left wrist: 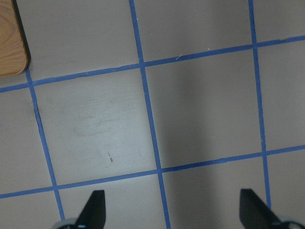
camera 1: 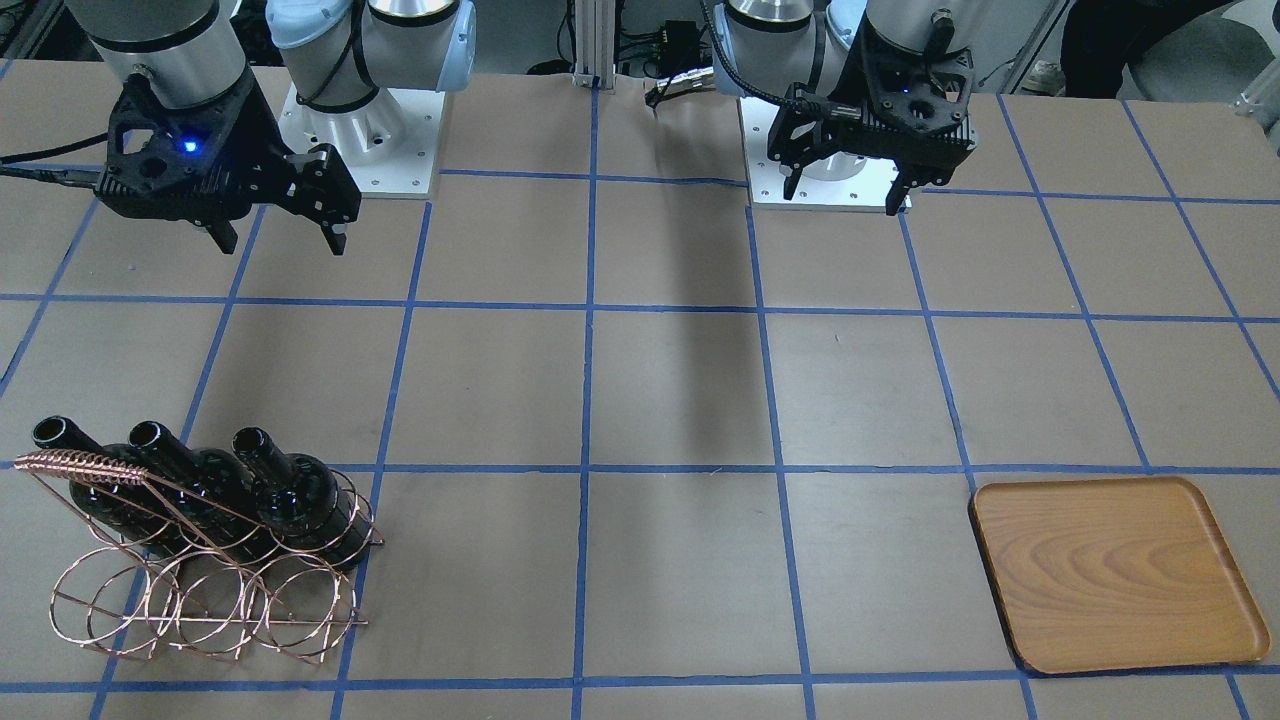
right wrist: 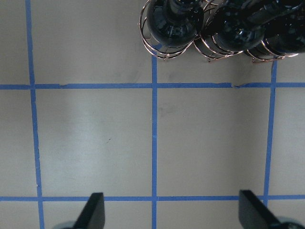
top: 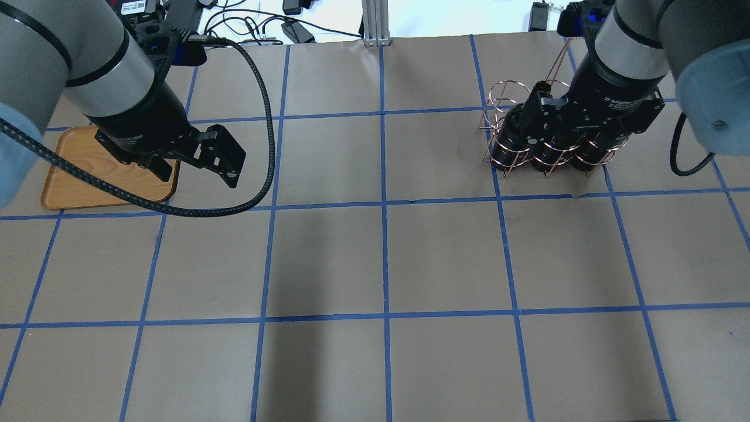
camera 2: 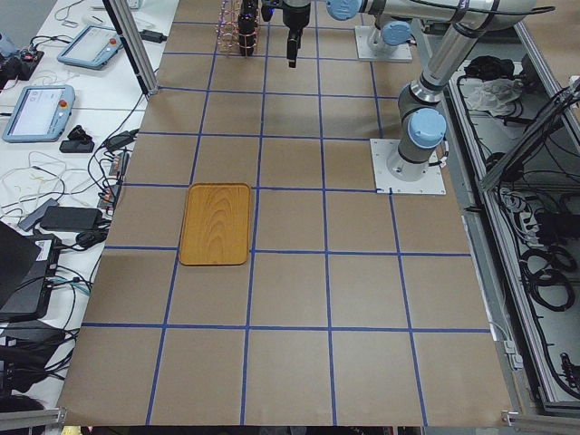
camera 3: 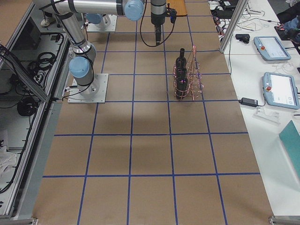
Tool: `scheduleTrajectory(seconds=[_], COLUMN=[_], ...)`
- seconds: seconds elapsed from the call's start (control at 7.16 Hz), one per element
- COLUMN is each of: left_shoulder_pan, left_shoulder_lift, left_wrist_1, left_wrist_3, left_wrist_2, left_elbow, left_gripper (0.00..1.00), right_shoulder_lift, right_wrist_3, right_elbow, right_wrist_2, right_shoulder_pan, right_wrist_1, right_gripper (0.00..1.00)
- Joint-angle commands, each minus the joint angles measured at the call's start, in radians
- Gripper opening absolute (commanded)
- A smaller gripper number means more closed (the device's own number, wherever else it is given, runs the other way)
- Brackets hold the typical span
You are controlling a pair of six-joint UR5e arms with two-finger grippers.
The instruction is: Take wine from basket and place on tray
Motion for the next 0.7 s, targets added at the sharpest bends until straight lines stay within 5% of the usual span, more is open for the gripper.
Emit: scheduleTrajectory(seconds=[0.0, 0.56], left_shoulder_pan=[0.0, 0.0], left_shoulder_lift=[0.002, 0.002], left_wrist_1=[0.0, 0.0], left_wrist_3=[0.0, 0.0], left_wrist_2=[0.0, 0.0], left_elbow=[0.0, 0.0], left_gripper=[1.0, 1.0], right_shoulder_lift=[0.002, 0.007], right_wrist_3=[-0.01, -0.012], right_elbow=[-0.001, -0.003], right_wrist_2=[0.0, 0.0], right_shoulder_pan=[-0.006, -0.008], right_wrist_1=[-0.01, -0.023], right_gripper=[1.0, 1.0])
